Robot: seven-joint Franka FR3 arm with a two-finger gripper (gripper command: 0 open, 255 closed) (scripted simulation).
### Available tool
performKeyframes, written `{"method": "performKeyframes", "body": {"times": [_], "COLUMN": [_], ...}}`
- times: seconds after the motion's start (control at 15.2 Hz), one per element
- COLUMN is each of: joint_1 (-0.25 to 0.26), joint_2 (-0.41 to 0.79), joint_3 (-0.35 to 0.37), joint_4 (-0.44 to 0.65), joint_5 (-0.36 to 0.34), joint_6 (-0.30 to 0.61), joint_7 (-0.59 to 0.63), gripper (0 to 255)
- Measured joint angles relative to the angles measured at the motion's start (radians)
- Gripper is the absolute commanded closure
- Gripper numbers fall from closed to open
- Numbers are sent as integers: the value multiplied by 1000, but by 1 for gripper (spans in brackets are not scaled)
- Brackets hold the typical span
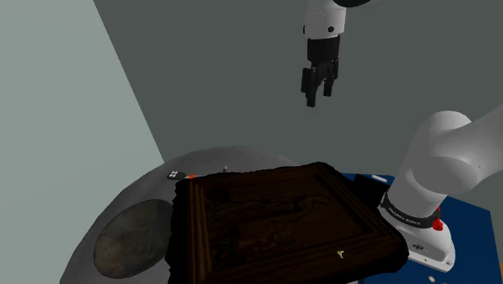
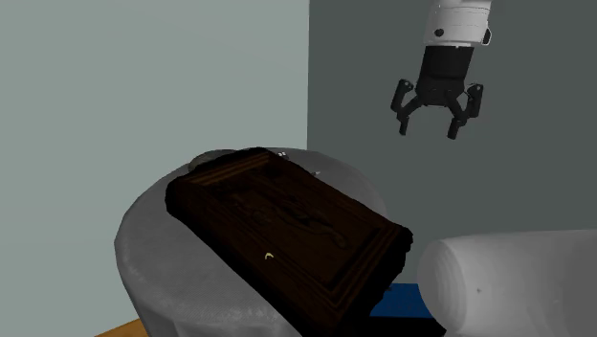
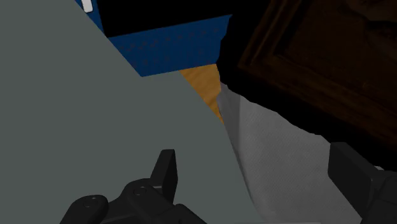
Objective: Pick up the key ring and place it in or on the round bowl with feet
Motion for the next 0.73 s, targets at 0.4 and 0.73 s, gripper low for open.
{"method": "performKeyframes", "body": {"times": [0.4,0.73], "joint_1": [27,56], "joint_2": [110,254], "joint_3": [53,119], "joint_4": [24,52], "joint_5": [26,44], "joint_6": [106,248], "joint_7": [30,70], "gripper": [0,0]}}
